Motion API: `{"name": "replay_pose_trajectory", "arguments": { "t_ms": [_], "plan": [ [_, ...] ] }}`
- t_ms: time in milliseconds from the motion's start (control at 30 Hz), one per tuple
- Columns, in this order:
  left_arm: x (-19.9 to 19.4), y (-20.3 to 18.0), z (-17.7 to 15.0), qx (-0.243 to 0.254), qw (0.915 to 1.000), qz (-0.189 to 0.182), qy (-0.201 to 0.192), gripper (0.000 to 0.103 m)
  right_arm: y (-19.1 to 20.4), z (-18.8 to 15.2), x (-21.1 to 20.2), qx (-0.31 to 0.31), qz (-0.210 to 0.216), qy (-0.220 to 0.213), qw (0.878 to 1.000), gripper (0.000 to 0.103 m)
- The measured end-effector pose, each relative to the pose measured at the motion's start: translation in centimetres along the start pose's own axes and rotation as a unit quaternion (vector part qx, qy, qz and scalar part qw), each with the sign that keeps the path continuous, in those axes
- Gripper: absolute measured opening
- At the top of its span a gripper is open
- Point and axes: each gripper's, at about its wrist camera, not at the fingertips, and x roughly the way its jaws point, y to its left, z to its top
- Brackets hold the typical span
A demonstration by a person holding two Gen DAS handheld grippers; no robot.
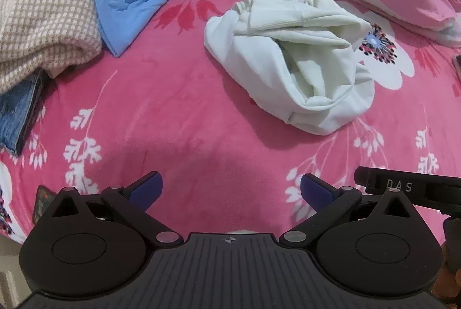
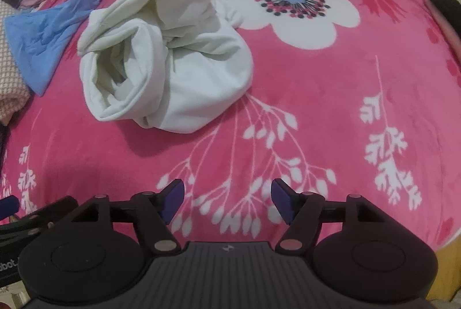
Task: Fold clothes
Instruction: 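Move both tools toward the bunched white sweatshirt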
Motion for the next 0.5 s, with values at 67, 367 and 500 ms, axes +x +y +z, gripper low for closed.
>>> {"name": "replay_pose_trajectory", "arguments": {
  "t_ms": [67,367,500],
  "plan": [
    [-0.05,-0.1,0.06,0.002,1.0,0.003,-0.001,0.103,0.26,0.18,0.03,-0.002,-0.002,0.001,1.0,0.073],
    [-0.24,-0.53,0.35,0.013,0.9998,0.017,-0.006,0.103,0.54,-0.25,-0.6,-0.016,-0.037,-0.007,0.999,0.084],
    [-0.2,-0.41,0.46,0.01,0.9997,0.021,-0.007,0.103,0.99,-0.08,-0.91,-0.03,-0.054,-0.007,0.998,0.092]
  ]
}}
